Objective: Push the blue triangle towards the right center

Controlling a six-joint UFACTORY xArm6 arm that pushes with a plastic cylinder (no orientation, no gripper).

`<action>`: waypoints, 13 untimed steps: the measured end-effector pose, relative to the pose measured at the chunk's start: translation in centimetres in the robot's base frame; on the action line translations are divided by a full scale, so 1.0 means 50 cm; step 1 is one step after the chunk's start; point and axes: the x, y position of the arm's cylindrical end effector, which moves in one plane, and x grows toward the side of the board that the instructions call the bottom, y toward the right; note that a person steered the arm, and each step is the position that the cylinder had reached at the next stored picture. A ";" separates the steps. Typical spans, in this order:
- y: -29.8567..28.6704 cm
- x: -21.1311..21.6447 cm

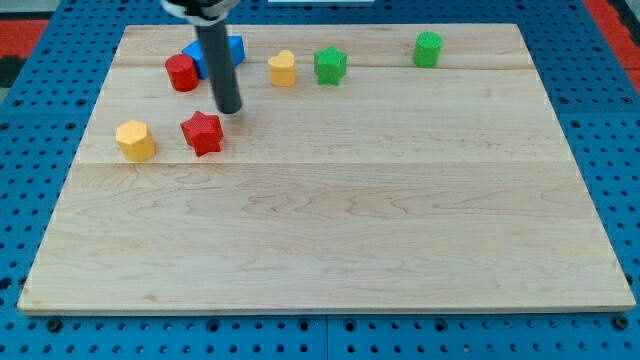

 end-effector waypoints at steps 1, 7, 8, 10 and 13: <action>-0.041 -0.002; -0.167 -0.274; -0.136 -0.238; -0.008 -0.226; 0.015 -0.215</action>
